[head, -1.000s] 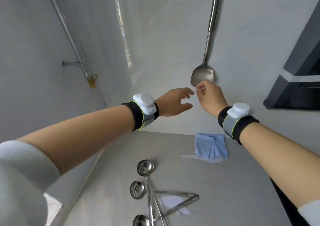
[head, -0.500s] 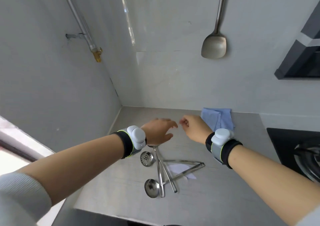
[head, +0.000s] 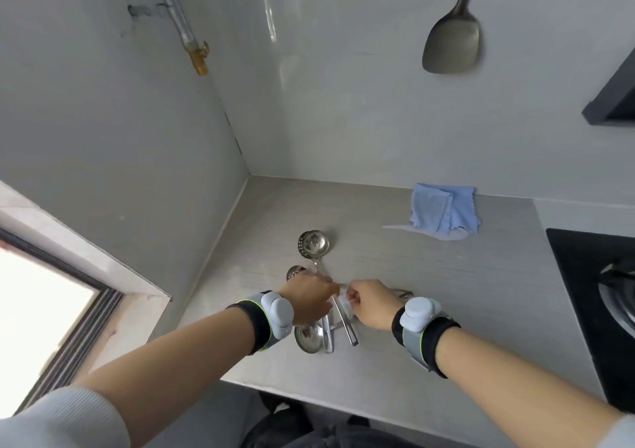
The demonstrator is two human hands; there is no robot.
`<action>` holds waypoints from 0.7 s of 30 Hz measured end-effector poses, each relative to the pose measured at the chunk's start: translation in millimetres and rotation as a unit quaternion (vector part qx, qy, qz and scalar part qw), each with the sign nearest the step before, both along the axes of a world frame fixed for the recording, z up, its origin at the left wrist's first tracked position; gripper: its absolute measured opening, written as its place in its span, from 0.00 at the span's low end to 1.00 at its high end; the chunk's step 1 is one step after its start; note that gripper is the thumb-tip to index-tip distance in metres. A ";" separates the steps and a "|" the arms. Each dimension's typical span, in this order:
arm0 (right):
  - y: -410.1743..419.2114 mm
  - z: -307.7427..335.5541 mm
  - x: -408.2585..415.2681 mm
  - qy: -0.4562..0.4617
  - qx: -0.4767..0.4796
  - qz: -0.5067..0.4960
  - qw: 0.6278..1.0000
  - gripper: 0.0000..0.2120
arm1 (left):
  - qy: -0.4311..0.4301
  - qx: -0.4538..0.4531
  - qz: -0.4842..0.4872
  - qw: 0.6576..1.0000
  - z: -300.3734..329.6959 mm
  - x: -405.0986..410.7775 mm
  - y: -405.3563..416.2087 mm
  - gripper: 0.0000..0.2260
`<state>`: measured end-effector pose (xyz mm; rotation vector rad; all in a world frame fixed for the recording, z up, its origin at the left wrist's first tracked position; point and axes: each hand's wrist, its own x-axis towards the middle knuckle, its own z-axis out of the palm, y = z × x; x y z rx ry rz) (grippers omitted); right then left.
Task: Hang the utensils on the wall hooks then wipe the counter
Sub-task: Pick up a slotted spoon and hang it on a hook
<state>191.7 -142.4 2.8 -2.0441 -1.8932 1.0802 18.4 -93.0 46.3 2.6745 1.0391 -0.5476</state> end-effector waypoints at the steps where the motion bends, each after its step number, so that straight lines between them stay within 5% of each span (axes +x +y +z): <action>1: -2.5 -5.4 -2.9 -0.005 -0.008 0.003 1.000 0.11 | -0.001 -0.007 0.005 1.000 -5.1 -2.2 -3.2 0.16; 21: 7.2 -57.1 -37.8 -0.057 -0.036 -0.039 0.997 0.14 | -0.005 -0.075 0.031 0.997 -51.4 -35.9 -23.1 0.23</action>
